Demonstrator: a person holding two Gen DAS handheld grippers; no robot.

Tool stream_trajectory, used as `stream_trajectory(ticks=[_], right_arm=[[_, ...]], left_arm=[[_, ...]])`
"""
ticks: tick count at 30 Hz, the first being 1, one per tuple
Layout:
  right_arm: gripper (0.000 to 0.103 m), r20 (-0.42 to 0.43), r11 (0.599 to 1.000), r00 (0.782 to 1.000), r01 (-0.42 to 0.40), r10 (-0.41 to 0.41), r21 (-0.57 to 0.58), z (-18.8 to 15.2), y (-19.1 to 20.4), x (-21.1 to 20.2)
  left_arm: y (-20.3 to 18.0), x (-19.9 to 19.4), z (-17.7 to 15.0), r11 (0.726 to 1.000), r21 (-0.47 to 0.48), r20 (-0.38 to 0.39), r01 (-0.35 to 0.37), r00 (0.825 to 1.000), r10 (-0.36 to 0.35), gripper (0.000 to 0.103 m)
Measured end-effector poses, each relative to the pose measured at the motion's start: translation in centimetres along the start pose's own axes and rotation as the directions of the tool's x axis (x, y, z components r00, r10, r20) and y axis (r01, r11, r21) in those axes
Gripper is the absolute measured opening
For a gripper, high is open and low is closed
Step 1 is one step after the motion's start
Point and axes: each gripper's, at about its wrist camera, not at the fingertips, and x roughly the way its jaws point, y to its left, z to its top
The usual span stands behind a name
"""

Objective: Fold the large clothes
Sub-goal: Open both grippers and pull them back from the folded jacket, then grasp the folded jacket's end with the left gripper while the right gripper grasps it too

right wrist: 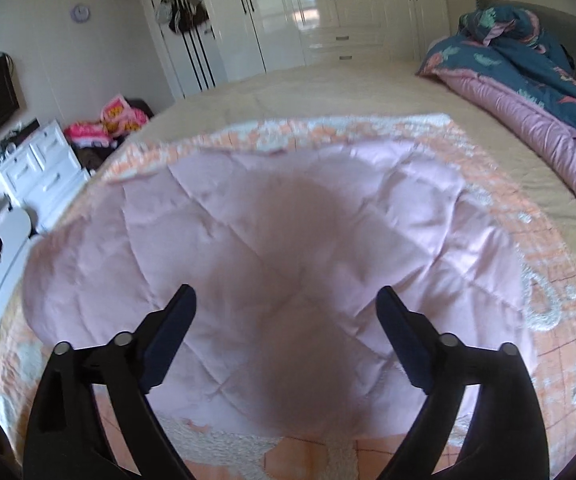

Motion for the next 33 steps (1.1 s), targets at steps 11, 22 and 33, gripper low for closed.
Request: stream_trajectory(ticks=[11,22,33], right_arm=[[0.099,0.207,1.000,0.978,0.027,-0.029,0.009,1.4,-0.2,-8.5],[0.099,0.284,0.998,0.957,0.049,-0.059,0.043,1.1,-1.3,-11.9],[0.099,0.218,0.991,0.968,0.108,-0.123,0.078,-2.8,-2.5,-10.7]], left_arm=[[-2.0,-2.3,-0.8,0.999,0.045,0.012,0.002,1.000,-0.002,0.094],[-2.6,-3.7,-2.7,0.998,0.062,0.003,-0.006,1.000,0.006,0.094],[-1.3,-3.2,-5.3,0.999,0.035,-0.062,-0.034,0.997,0.036,0.094]])
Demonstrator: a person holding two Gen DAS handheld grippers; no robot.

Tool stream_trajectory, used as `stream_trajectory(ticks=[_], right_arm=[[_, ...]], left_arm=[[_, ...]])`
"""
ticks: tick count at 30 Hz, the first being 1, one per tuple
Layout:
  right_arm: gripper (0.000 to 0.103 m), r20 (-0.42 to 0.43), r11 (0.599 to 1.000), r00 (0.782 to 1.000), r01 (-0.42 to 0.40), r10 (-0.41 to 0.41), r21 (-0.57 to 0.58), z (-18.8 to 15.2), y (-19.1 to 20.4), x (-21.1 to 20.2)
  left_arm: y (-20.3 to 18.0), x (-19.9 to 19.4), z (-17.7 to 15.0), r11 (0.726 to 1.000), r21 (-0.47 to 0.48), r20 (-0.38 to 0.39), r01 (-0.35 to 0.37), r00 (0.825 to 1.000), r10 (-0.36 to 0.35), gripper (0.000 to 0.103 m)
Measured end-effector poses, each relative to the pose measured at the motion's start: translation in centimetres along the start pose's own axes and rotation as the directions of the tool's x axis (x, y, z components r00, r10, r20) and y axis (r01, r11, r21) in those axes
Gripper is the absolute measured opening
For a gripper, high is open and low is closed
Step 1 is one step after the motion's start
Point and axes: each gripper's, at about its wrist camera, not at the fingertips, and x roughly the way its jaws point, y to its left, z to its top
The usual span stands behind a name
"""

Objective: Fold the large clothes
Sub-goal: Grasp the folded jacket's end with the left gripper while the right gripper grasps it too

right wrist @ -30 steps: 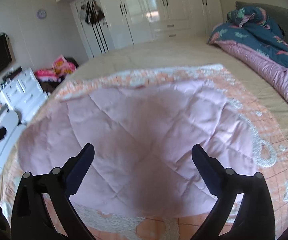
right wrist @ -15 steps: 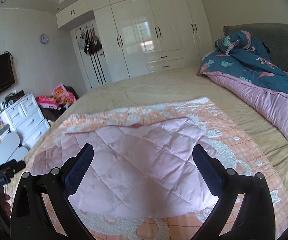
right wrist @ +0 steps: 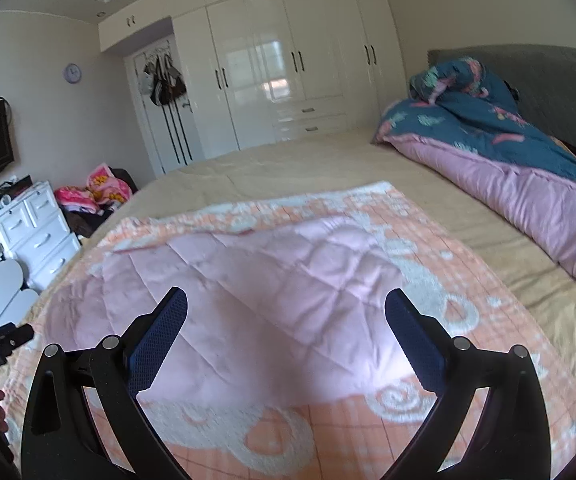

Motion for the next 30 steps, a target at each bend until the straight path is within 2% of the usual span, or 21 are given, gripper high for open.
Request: stream_trajectory(ticks=[4,6,9,11,14,15,20,23,27,30], right_arm=[[0.099,-0.046,0.998,0.999,0.009,-0.006,0.057,-1.5,-1.2,0.7],[0.099,-0.077,0.996,0.997,0.017,-0.010,0.092,-2.3,-1.9,1.2],[0.099,-0.127,0.986,0.992,0.017,0.004,0.164,-3.3,-3.4,2.6],[0.099,-0.155,0.977,0.988,0.020,0.014,0.214,-3.7,-4.4,3.5],[0.099,-0.197,0.946,0.979,0.017,0.049,0.324,-4.7,-6.4,5.0],[0.099,-0.209,0.933,0.976,0.020,0.059,0.359,-5.1,-7.1,5.5],[0.099,-0.243,0.906,0.970,0.076,0.030,0.417,-5.9,-8.7,7.1],[0.099,-0.260,0.882,0.964,0.072,0.059,0.466,-6.5,-9.6,8.0],[0.099,-0.267,0.860,0.958,0.051,0.101,0.508,-6.7,-10.2,9.2],[0.099,-0.280,0.845,0.951,0.041,0.131,0.533,-6.7,-10.6,10.8]], left_arm=[[1.0,1.4,-1.5,0.998,-0.053,-0.056,0.024,0.998,-0.027,0.094],[1.9,2.7,-2.5,0.995,-0.096,-0.090,0.012,0.996,-0.020,0.094],[3.7,5.2,-3.6,0.977,-0.210,-0.153,0.037,0.986,-0.070,0.094],[5.4,6.5,-4.4,0.942,-0.325,-0.165,0.083,0.976,-0.143,0.094],[7.1,7.7,-5.2,0.890,-0.441,-0.165,0.116,0.964,-0.208,0.094],[7.9,8.1,-5.5,0.862,-0.487,-0.145,0.142,0.960,-0.241,0.094],[9.8,9.8,-5.8,0.769,-0.609,-0.097,0.192,0.945,-0.313,0.094],[10.4,11.2,-5.4,0.718,-0.661,-0.076,0.217,0.933,-0.352,0.094],[11.2,11.9,-4.3,0.696,-0.682,-0.030,0.226,0.942,-0.335,0.094],[11.3,13.3,-3.7,0.707,-0.676,-0.061,0.210,0.939,-0.337,0.094]])
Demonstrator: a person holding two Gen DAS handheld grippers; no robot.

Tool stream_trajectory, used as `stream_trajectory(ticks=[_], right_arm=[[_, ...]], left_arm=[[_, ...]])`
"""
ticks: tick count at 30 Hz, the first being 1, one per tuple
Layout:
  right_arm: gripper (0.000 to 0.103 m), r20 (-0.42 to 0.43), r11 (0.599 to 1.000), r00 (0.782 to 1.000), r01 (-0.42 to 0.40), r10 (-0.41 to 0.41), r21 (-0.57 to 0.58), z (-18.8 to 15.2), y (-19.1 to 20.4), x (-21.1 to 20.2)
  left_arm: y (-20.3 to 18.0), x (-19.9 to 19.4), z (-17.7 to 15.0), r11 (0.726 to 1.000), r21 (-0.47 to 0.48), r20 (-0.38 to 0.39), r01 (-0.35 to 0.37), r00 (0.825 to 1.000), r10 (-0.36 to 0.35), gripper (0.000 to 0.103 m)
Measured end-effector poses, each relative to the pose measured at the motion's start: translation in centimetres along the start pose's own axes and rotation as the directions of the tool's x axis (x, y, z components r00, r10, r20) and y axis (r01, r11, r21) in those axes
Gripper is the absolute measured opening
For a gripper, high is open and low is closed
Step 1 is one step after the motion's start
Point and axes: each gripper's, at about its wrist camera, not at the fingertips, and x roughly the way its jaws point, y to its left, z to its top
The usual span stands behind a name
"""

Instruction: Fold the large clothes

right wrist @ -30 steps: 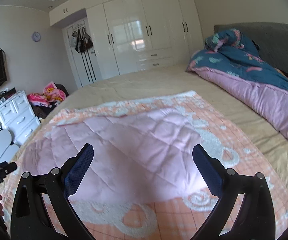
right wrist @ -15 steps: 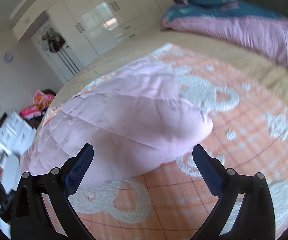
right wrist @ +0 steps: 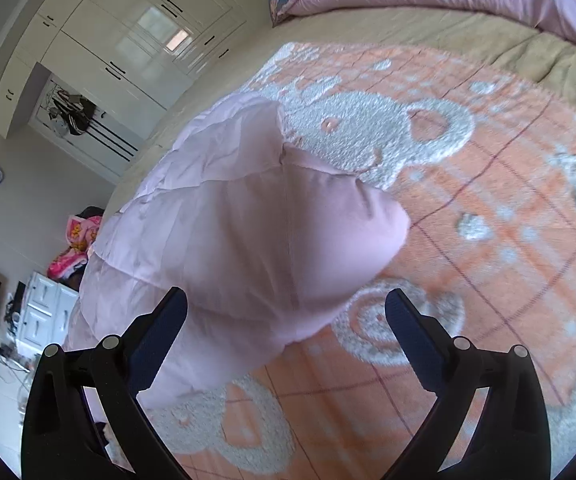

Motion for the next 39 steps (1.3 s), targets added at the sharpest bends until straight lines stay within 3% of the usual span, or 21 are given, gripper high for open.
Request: stream_trajectory(ticks=[5,17,20,21,24,27,28,33,39], right_arm=[[0.099,-0.037,0.993,0.996,-0.075,0.079,0.090,0.7,-0.5,2.1],[0.099,-0.053,0.992,0.992,-0.116,0.118,0.046,2.6,0.3,4.9],[0.092,-0.056,0.990,0.988,-0.139,0.141,0.026,2.8,0.5,5.2],[0.085,-0.060,0.988,0.987,-0.151,0.152,0.020,3.0,0.6,5.4],[0.064,-0.062,0.979,0.977,-0.203,0.202,-0.010,3.4,1.2,5.7],[0.049,-0.041,0.975,0.978,-0.207,0.204,-0.077,3.6,2.3,5.4],[0.045,-0.029,0.974,0.980,-0.199,0.197,-0.112,3.6,2.9,5.0],[0.039,0.005,0.966,0.987,-0.159,0.163,-0.203,3.4,4.7,4.2],[0.034,0.038,0.939,0.987,-0.134,0.154,-0.318,2.9,6.9,2.9]], left_arm=[[0.4,1.0,0.6,1.000,-0.008,-0.008,-0.005,1.000,0.005,0.095],[-0.4,2.2,1.4,0.998,0.044,-0.001,-0.044,0.999,0.044,0.095],[-0.8,2.4,1.7,0.996,0.057,0.012,-0.062,0.998,0.061,0.094],[-0.9,2.5,1.8,0.996,0.063,0.017,-0.068,0.998,0.067,0.093],[-1.6,2.7,1.7,0.991,0.100,0.038,-0.087,0.996,0.084,0.085],[-2.7,2.5,1.8,0.982,0.164,0.065,-0.098,0.994,0.088,0.062],[-3.2,2.4,1.7,0.977,0.188,0.075,-0.103,0.993,0.091,0.059],[-4.4,2.1,1.8,0.961,0.250,0.102,-0.120,0.990,0.097,0.043],[-5.8,1.4,1.7,0.942,0.305,0.126,-0.142,0.986,0.107,0.038]])
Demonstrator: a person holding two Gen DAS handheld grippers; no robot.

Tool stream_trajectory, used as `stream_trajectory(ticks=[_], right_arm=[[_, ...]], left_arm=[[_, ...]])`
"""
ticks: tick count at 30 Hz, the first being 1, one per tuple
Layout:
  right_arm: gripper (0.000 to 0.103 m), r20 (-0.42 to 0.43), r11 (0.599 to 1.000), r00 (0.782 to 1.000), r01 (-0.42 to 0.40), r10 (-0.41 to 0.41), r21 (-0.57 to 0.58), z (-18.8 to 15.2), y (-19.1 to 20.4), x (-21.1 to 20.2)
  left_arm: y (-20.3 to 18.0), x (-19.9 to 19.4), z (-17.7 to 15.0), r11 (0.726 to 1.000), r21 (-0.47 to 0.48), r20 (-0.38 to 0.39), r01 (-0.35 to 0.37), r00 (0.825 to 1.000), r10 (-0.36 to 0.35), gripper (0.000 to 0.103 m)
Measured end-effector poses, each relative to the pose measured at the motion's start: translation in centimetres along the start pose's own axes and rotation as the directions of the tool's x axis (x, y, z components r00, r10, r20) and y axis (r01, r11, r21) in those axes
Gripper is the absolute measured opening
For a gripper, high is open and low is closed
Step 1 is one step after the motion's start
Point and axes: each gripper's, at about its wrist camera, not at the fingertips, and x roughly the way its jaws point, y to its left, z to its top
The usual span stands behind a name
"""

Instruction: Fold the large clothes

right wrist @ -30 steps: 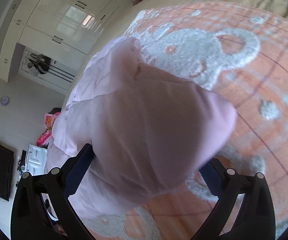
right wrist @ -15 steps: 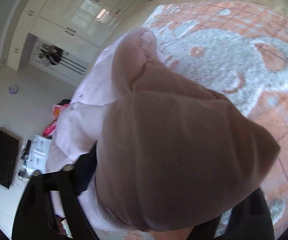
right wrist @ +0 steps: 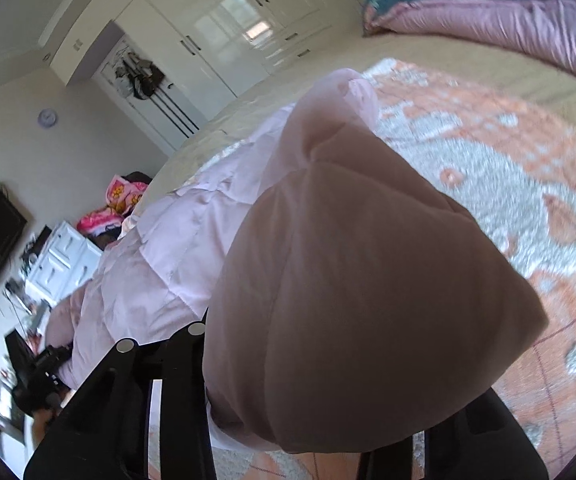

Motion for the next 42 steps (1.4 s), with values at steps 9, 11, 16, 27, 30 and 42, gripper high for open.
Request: stream_trajectory(ticks=[9,11,16,27,30,42], right_arm=[[0.031,0.087,0.976,0.996,-0.012,0.031,-0.217,-0.1,5.1,-3.4],[0.031,0.100,0.970,0.993,-0.039,0.065,-0.240,-0.2,5.9,-4.5],[0.030,0.113,0.955,0.989,-0.058,0.094,-0.291,-0.9,7.0,-6.7],[0.030,0.109,0.933,0.991,-0.037,0.081,-0.358,-2.6,8.3,-9.3],[0.030,0.115,0.934,0.991,-0.025,0.070,-0.357,-3.0,8.5,-9.6],[0.030,0.112,0.947,0.992,-0.025,0.064,-0.319,-6.0,6.7,-11.8]], left_arm=[[-2.3,-3.3,0.9,0.998,0.056,0.067,0.018,0.998,-0.021,0.037],[-2.8,-4.3,0.8,0.997,0.072,0.084,0.022,0.996,-0.028,0.037],[-4.2,-6.9,0.3,0.992,0.121,0.127,0.018,0.991,-0.034,0.037],[-3.3,-9.3,-2.6,0.986,0.169,0.104,0.010,0.994,-0.028,0.037],[-3.1,-9.7,-2.9,0.987,0.162,0.103,0.007,0.994,-0.024,0.037],[-2.8,-11.9,-5.5,0.980,0.197,0.109,-0.011,0.994,-0.010,0.037]])
